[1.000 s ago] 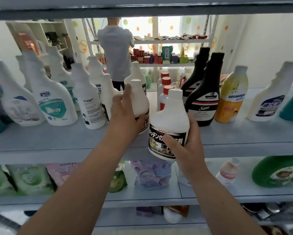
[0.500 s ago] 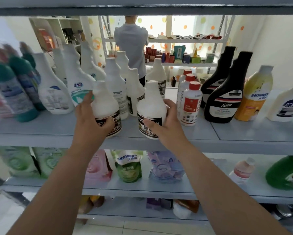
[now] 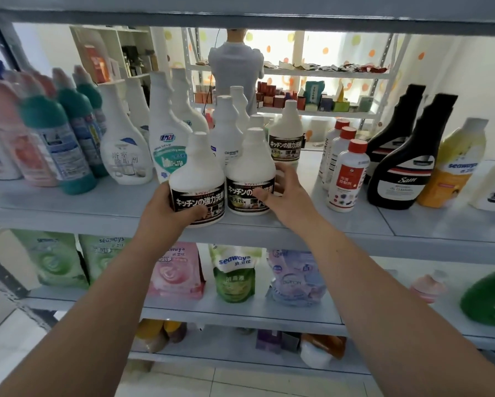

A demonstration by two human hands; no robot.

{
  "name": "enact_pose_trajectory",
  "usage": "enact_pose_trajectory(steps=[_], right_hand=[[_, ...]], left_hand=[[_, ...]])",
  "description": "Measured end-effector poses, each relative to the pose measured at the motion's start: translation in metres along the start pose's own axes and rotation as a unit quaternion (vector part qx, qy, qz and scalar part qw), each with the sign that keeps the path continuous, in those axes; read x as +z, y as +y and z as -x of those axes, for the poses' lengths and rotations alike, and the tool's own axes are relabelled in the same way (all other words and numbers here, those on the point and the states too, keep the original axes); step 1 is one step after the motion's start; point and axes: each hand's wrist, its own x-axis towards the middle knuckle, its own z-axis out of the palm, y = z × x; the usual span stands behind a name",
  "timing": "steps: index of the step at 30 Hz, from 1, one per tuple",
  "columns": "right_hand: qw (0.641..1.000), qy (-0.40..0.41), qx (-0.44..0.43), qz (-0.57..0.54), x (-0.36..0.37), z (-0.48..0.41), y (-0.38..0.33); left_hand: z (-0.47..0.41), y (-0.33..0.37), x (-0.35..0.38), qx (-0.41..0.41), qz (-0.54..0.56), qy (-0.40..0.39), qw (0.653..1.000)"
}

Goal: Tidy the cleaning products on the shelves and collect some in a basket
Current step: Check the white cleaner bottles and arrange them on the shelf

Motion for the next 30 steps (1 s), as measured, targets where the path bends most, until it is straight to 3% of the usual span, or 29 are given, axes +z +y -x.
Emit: enact_pose_trajectory(steps=[5,7,10,13,17,21,26,30], right_hand=[[0.995,-0.015,-0.009,0.093,0.002,0.020,-0.009],[0.991,0.028,-0.040,0.123,0.007,0.044,-0.013],[0.997,0.038,-0.068,-0.003,0.022,0.097,-0.024],[0.990,-0.034,0.001,-0.137,0.041,0.140,-0.027],[0.983,-0.005,0.046,-0.178,0.058,0.179,-0.018],[0.971,0.020,0.090,-0.221,0.063,0.205,0.001],[0.966,0.046,0.105,-0.234,0.065,0.227,0.008],[0.942,0.051,0.152,-0.295,0.059,0.229,0.001]], left_hand=[[0.037,0.014,-0.009,0.010,0.106,0.011,0.994],[0.058,0.020,-0.008,-0.004,0.172,-0.009,0.985],[0.088,0.021,-0.002,-0.045,0.271,-0.061,0.960],[0.118,0.017,0.009,-0.079,0.326,-0.109,0.936],[0.147,0.001,0.019,-0.103,0.386,-0.170,0.901],[0.163,-0.014,0.023,-0.127,0.377,-0.206,0.894],[0.181,-0.011,0.034,-0.178,0.367,-0.161,0.899],[0.197,0.000,0.044,-0.322,0.423,-0.143,0.835]])
